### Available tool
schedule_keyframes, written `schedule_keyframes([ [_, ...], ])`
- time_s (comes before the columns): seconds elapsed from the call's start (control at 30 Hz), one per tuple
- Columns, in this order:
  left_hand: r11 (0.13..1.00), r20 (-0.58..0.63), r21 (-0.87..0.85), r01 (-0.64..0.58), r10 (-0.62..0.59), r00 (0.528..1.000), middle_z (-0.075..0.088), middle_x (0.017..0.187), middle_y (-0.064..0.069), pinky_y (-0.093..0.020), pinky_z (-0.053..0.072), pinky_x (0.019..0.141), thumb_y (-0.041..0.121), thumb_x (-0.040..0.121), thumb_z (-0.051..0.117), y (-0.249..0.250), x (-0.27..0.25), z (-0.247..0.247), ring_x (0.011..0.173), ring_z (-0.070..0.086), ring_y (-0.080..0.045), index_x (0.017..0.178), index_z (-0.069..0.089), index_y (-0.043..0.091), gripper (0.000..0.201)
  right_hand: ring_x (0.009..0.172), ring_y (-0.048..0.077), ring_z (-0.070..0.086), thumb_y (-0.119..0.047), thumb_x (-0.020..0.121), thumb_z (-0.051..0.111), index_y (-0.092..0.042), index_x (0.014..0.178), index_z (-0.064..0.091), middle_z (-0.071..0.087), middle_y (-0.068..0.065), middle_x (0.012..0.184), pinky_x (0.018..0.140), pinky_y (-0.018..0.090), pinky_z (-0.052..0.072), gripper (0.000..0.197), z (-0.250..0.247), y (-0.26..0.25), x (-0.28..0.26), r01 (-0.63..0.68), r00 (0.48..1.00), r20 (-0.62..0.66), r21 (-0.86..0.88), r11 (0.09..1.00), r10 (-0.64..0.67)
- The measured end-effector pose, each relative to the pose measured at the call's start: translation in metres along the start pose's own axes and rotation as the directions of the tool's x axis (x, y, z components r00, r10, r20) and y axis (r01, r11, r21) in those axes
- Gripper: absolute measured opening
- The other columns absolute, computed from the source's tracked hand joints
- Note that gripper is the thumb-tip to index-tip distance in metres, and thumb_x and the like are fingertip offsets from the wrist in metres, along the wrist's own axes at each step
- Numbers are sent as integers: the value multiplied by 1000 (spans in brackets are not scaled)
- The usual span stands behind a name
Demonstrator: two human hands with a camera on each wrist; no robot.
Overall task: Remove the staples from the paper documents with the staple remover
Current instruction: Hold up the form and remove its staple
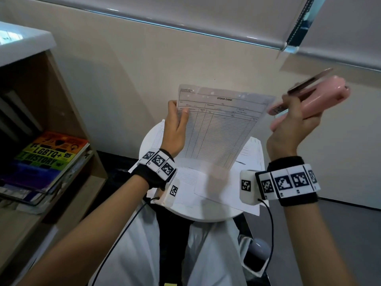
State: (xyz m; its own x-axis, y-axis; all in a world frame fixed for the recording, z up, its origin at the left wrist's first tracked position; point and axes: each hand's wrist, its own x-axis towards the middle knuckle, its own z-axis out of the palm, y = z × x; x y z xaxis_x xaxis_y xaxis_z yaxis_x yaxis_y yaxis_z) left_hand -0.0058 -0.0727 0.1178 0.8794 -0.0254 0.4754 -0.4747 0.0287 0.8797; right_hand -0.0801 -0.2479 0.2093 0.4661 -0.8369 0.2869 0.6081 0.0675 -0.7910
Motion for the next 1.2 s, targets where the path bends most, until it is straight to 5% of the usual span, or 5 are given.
schedule_keyframes([
  [0.3, 1000, 28, 15, 10, -11, 1000, 57, 100, 11, -17, 51, 79, 16, 102, 35, 1, -4, 1, 90, 58, 2, 105, 35, 9, 7, 58, 14, 57, -8, 82, 66, -7, 94, 55, 60, 1, 69, 54, 29, 49, 16, 68, -5, -26, -148, 950, 289, 85, 985, 118],
  [0.5, 1000, 44, 27, 10, -11, 999, 55, 89, 10, -12, 48, 68, 15, 102, 36, 3, -2, -1, 74, 56, 9, 101, 33, 9, 6, 49, 3, 57, -24, 86, 66, 5, 103, 60, 62, -9, 66, 46, 27, 50, 34, 123, 26, -53, 75, 934, 354, -54, 996, -51],
  [0.67, 994, 34, 101, -39, 36, 999, 43, 73, 11, -9, 38, 59, 12, 102, 36, 1, -1, -3, 59, 47, 7, 96, 31, 7, 9, 66, 31, 62, -60, 74, 57, -10, 87, 66, 60, -7, 59, 65, 45, 53, 53, 128, 58, -63, 273, 900, 407, -245, 930, -157],
  [1.07, 988, -5, 146, -52, 53, 999, 55, 76, 11, -22, 47, 62, 20, 101, 39, -3, 17, -7, 63, 54, 7, 99, 33, 14, 9, 71, 36, 65, -75, 70, 60, -3, 90, 67, 67, -2, 62, 76, 61, 51, 75, 127, 63, -42, 315, 852, 475, -133, 939, -219],
  [1.2, 997, -86, 32, -74, 76, 993, 67, 98, -10, -42, 57, 69, 14, 99, 41, 2, 27, -14, 77, 67, -27, 101, 28, 25, 17, 67, 36, 68, -65, 67, 73, 4, 115, 51, 72, 9, 88, 91, 75, 32, 87, 101, 41, -25, 238, 900, 385, -35, 971, -206],
])
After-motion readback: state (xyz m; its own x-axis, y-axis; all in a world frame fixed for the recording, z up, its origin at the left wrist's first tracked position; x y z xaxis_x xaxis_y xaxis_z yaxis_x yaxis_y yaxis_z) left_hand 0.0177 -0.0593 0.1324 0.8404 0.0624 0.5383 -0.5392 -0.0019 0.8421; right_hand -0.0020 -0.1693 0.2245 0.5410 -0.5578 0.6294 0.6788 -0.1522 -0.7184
